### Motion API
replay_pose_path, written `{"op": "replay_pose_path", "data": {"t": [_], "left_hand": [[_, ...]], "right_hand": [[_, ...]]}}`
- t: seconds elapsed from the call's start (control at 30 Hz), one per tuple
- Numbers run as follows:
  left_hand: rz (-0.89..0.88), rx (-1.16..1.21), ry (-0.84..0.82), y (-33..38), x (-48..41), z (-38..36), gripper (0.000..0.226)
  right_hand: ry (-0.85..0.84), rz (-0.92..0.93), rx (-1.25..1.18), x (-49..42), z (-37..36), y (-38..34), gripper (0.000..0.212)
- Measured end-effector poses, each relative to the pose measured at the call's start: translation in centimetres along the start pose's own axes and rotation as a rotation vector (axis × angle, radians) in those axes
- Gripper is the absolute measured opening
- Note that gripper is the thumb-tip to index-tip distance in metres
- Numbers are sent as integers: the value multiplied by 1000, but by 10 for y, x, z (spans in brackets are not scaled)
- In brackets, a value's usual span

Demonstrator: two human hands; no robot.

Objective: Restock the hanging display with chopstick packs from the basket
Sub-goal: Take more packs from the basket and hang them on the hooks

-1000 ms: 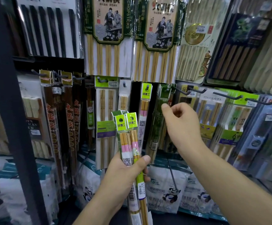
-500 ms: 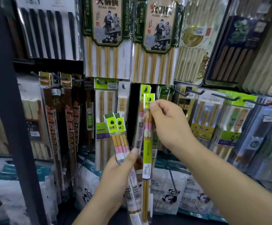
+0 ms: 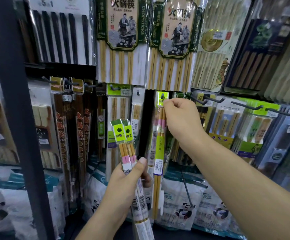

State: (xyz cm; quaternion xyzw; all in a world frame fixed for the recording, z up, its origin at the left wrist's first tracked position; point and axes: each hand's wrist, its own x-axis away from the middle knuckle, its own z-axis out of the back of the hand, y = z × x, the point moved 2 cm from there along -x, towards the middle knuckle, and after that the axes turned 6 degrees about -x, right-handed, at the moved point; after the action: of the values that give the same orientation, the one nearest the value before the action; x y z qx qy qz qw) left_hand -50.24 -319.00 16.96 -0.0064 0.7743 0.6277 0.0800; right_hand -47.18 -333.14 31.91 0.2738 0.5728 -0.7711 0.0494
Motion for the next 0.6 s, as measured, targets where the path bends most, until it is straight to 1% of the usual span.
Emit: {"op": "replay_pose_path", "data": {"t": [0.17,0.27,0.33,0.37,0.4,0.5,0.53,0.6], "left_hand": [[14,-62,0,-3,-2,4,32],[-1,-40,-30,-2,-2,4,36],[-9,-54,-59,0,-1,4,39],[-7,-67,-72,0,0,3,40],[-4,-77,-80,0,0,2,40],[3,-78,-91,-1,0,-4,36],[0,-79,-94,-1,0,-6,34],[-9,-78,-102,0,2,-10,26]], "right_hand": [[13,43,167,1,-1,11,48],[71,47,189,10,3,19,38],[120,40,192,18,9,23,37],[106,39,179,23,11,24,37],[50,37,158,28,11,25,36],[-246,16,128,47,-2,28,37],[-312,7,115,54,-8,31,40],[-352,-5,64,60,-17,36,39]]}}
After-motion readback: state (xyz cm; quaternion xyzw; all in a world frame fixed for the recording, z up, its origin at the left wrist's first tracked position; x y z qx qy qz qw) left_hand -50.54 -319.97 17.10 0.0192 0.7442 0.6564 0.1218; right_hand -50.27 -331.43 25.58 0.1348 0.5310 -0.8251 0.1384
